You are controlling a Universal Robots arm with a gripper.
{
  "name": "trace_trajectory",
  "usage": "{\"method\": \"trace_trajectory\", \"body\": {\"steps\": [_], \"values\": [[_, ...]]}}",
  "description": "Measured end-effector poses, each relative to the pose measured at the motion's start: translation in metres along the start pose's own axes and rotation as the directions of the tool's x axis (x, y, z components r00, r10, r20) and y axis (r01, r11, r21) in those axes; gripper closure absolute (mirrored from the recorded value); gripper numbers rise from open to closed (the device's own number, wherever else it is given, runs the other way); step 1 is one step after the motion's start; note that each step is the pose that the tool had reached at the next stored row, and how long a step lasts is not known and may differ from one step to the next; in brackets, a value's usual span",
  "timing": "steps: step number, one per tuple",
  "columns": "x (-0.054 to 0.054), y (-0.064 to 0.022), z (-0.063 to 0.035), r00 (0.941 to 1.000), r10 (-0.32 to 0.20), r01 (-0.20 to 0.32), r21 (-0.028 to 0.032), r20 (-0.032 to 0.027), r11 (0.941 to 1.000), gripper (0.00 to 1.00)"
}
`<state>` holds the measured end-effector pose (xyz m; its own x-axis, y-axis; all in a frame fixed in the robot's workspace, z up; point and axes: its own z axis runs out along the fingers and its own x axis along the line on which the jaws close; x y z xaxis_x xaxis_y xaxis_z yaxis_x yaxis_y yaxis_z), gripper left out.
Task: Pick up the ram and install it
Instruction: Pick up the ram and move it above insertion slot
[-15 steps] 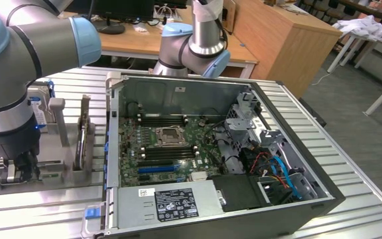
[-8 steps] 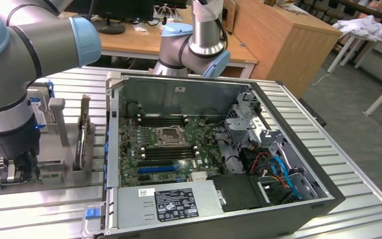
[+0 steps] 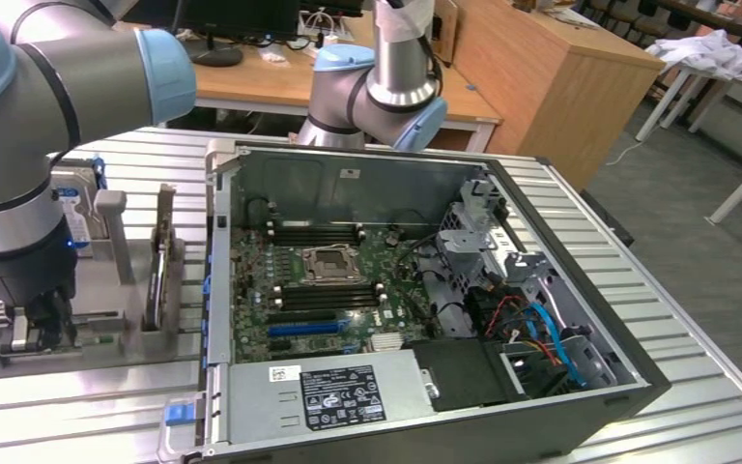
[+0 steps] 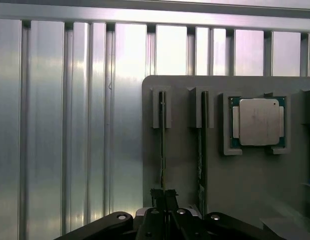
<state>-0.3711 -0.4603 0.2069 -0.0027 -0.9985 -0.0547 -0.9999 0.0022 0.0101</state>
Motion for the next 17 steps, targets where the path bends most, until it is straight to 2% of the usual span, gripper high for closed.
{"method": "trace_trajectory", "body": {"steps": [6, 17], "values": [[-0.001, 0.0001, -0.0116, 1.0000, 0.000, 0.000, 0.0001, 0.0001, 1.0000, 0.88], [-0.002, 0.0004, -0.0398, 1.0000, 0.002, -0.002, 0.0002, 0.0000, 1.0000, 0.88]]}}
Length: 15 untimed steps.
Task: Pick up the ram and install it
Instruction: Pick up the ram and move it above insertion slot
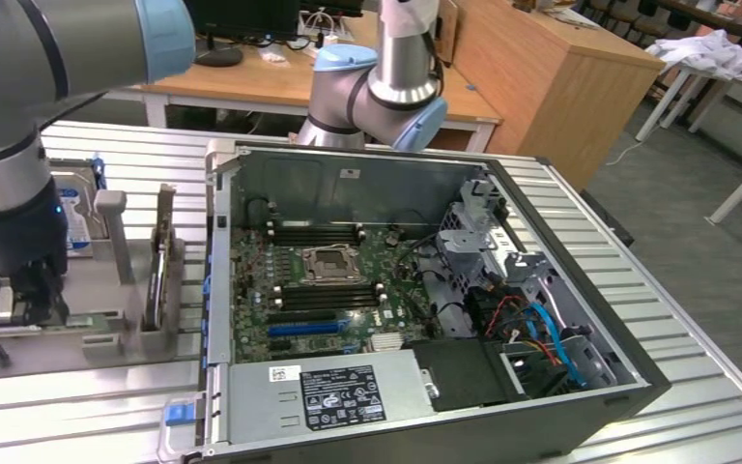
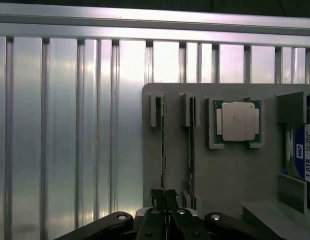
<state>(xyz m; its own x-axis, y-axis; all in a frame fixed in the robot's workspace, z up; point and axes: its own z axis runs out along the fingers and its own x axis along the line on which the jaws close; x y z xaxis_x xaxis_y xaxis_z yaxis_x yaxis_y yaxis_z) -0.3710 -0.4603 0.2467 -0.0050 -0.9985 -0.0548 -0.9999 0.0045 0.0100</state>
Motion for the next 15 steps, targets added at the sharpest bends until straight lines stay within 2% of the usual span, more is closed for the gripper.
{"method": "trace_trajectory", "body": {"steps": [15], "values": [[-0.002, 0.0004, -0.0455, 1.0000, 0.003, -0.003, 0.0002, 0.0000, 1.0000, 0.88]]}}
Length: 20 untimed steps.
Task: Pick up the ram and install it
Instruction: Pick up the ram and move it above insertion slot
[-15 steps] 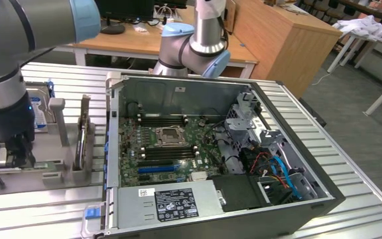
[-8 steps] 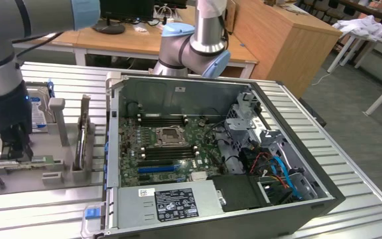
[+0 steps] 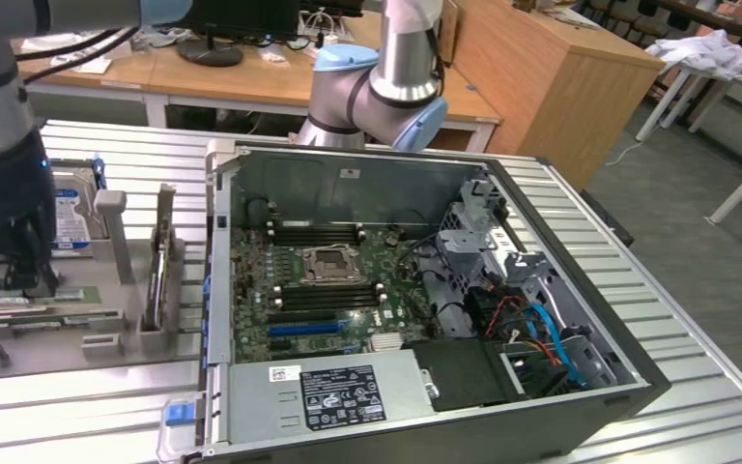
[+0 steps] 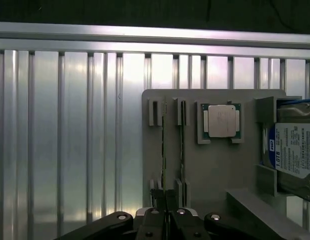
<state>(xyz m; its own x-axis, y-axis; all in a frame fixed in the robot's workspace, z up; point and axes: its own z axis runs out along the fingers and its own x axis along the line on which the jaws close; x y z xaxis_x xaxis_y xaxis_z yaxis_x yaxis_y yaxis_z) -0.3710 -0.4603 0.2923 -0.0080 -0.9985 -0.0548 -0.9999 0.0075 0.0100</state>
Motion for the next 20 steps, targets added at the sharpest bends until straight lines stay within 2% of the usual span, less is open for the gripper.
{"method": "trace_trajectory", "body": {"steps": [6, 20], "values": [[-0.001, 0.0000, -0.0173, 1.0000, 0.001, -0.001, 0.0000, 0.0000, 1.0000, 0.88], [-0.002, -0.0009, -0.0447, 1.0000, 0.002, -0.002, 0.0001, 0.0000, 1.0000, 0.88]]}}
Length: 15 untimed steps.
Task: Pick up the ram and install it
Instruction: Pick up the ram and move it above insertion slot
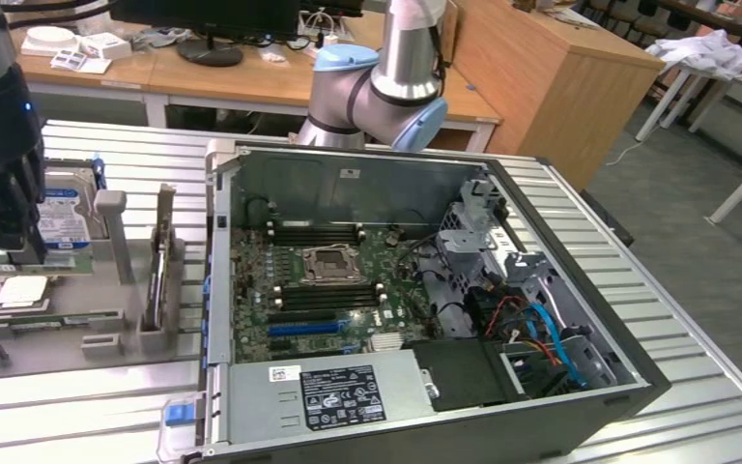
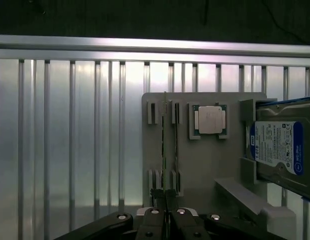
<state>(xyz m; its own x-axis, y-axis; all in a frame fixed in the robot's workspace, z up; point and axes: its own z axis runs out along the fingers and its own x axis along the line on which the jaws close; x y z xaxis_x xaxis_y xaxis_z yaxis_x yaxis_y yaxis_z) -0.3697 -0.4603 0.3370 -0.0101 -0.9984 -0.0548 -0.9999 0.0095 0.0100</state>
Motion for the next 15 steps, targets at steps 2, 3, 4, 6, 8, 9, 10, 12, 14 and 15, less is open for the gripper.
{"method": "trace_trajectory", "body": {"steps": [2, 3, 4, 6, 8, 9, 10, 12, 14, 15], "values": [[0.000, 0.0000, -0.0022, 1.0000, 0.000, 0.000, -0.0001, -0.0001, 1.0000, 0.88], [0.000, 0.0000, -0.0033, 1.0000, 0.000, 0.000, -0.0001, 0.0000, 1.0000, 0.88], [0.000, 0.0000, -0.0043, 1.0000, 0.000, 0.000, 0.0000, 0.0000, 1.0000, 0.88], [0.000, -0.0001, -0.0064, 1.0000, 0.001, -0.001, 0.0000, 0.0000, 1.0000, 0.88], [-0.001, -0.0001, -0.0085, 1.0000, 0.001, -0.001, 0.0000, 0.0000, 1.0000, 0.88], [-0.001, -0.0001, -0.0094, 1.0000, 0.001, -0.001, -0.0001, -0.0001, 1.0000, 0.88], [-0.001, -0.0001, -0.0103, 1.0000, 0.001, -0.001, 0.0000, 0.0000, 1.0000, 0.88], [-0.001, -0.0002, -0.0122, 1.0000, 0.001, -0.001, 0.0001, 0.0000, 1.0000, 0.88], [-0.001, -0.0002, -0.0143, 1.0000, 0.001, -0.001, -0.0001, -0.0001, 1.0000, 0.88], [-0.001, -0.0002, -0.0150, 1.0000, 0.002, -0.002, 0.0000, 0.0000, 1.0000, 0.88]]}}
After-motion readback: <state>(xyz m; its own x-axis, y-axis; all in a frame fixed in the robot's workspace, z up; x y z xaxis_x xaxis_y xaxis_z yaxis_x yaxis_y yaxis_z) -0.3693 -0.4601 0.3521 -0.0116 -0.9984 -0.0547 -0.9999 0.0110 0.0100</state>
